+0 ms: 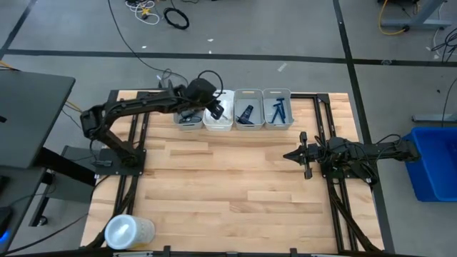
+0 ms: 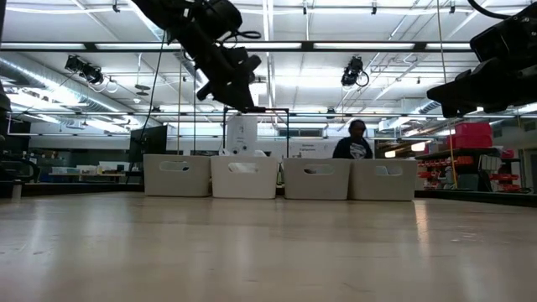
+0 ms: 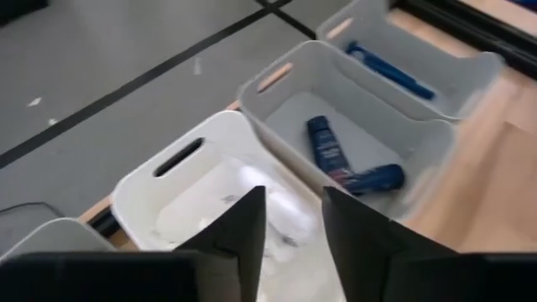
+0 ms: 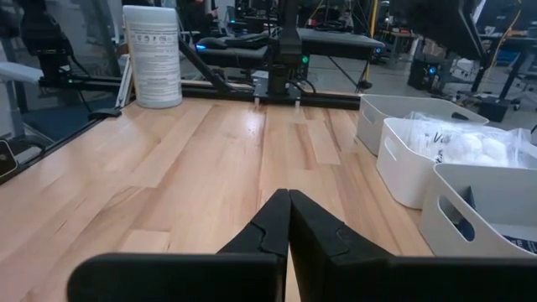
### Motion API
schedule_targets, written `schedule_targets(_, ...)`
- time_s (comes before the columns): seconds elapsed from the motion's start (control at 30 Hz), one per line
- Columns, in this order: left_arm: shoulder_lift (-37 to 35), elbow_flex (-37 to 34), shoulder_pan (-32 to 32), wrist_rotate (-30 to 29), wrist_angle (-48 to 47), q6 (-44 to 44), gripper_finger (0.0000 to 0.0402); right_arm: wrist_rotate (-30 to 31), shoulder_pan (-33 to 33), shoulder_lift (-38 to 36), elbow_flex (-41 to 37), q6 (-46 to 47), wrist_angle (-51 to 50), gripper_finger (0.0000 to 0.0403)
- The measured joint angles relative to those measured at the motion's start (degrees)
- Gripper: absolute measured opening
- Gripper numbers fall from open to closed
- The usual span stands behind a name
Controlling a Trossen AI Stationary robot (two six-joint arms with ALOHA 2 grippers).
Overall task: Pick & Place Travel size toiletries
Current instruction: Return to Home Position
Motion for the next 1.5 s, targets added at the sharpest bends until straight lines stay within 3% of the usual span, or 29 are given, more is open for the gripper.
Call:
schedule_targets(0.37,-1.2,0.0,-8.0,3.6,-0.7,4.0,0.0064,0.0,0.0,0.0,0.0,0.0,0.0,0.0013)
schedule_targets(0.77,-1.8,-2.4,-19.1,1.1,-2.3,10.0,0.0005,0.0,0.0,0.0,0.0,0.0,0.0,0.0013)
schedule_targets(1.07,-10.4,-18.9,-24.1,8.0,9.9,11.8,0.0009,0.0,0.0,0.4,0.0,0.0,0.2,0.0014)
schedule_targets(1.27,-18.7,-31.2,-27.0,8.7,18.6,11.1,0.0009,0.0,0.0,1.0,0.0,0.0,0.1,0.0014)
schedule_targets(1.5,-30.7,-43.4,-29.3,9.7,20.8,11.4,0.0005,-0.1,0.0,1.5,0.0,0.0,0.1,0.0013)
